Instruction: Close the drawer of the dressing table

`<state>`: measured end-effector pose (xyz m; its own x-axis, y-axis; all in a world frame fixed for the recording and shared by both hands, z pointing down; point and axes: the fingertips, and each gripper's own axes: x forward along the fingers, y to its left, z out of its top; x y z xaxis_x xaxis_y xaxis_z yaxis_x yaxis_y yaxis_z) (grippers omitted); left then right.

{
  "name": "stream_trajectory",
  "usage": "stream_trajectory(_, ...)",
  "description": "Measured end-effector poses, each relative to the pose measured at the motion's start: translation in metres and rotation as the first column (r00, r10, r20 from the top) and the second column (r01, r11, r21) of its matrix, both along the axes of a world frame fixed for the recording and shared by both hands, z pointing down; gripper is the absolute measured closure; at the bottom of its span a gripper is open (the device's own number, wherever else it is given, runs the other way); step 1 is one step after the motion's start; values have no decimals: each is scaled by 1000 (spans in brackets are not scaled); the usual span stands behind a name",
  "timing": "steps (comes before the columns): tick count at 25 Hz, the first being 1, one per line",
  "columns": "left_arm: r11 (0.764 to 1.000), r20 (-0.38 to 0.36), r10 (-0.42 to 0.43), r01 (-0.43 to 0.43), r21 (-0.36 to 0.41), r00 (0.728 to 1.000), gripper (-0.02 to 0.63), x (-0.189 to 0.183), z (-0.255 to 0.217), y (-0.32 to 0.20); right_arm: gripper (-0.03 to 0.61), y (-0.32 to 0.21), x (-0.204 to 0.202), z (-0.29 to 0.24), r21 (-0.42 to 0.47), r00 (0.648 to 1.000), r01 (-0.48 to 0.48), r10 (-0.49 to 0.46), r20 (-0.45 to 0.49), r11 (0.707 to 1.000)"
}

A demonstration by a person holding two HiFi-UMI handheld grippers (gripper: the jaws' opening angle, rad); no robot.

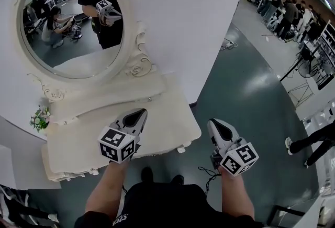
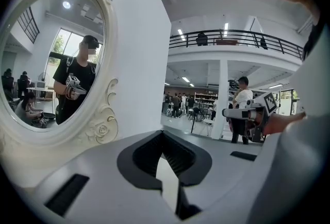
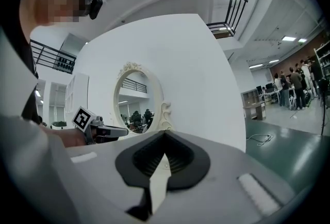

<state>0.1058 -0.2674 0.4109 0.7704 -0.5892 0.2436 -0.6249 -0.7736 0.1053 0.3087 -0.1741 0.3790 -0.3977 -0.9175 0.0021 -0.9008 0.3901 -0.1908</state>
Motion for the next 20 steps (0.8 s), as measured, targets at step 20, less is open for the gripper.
stream_trajectory(20, 1000, 11, -10, 10, 11, 1000, 609, 10, 2, 4, 571, -10, -4, -9, 29, 999, 40, -39, -23, 999)
